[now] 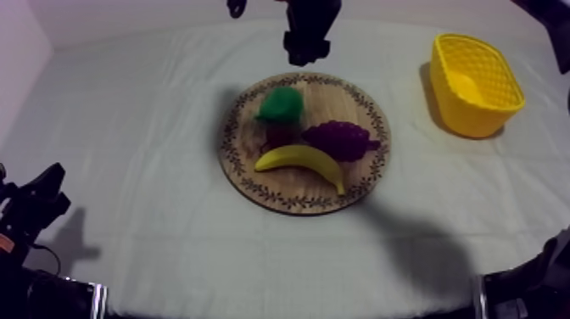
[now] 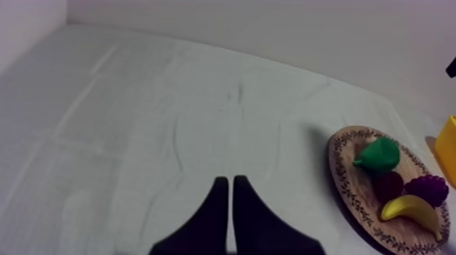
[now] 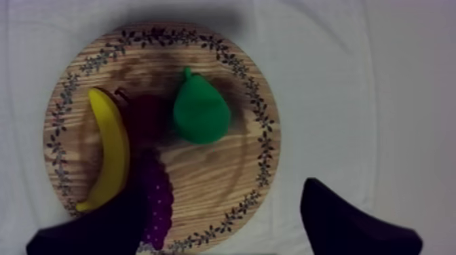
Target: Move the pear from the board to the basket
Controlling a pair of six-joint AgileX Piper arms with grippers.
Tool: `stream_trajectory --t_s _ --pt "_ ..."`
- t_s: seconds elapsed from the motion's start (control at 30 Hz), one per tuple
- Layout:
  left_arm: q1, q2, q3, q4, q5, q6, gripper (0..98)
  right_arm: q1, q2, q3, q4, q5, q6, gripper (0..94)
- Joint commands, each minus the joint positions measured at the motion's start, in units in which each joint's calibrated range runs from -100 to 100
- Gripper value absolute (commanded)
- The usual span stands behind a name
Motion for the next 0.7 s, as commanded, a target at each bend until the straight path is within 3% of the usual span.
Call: stream_trajectory --t_s 0.0,0.67 --pt "0.0 0.0 0.0 -0.02 0.0 0.0 0.1 -0.1 1.0 0.5 0.5 -0.5 -0.2 72.8" --pt "0.0 0.0 0.0 -0.02 0.0 0.0 0.1 0.5 22.8 -9.6 1.3 -4.1 -2.2 76.6"
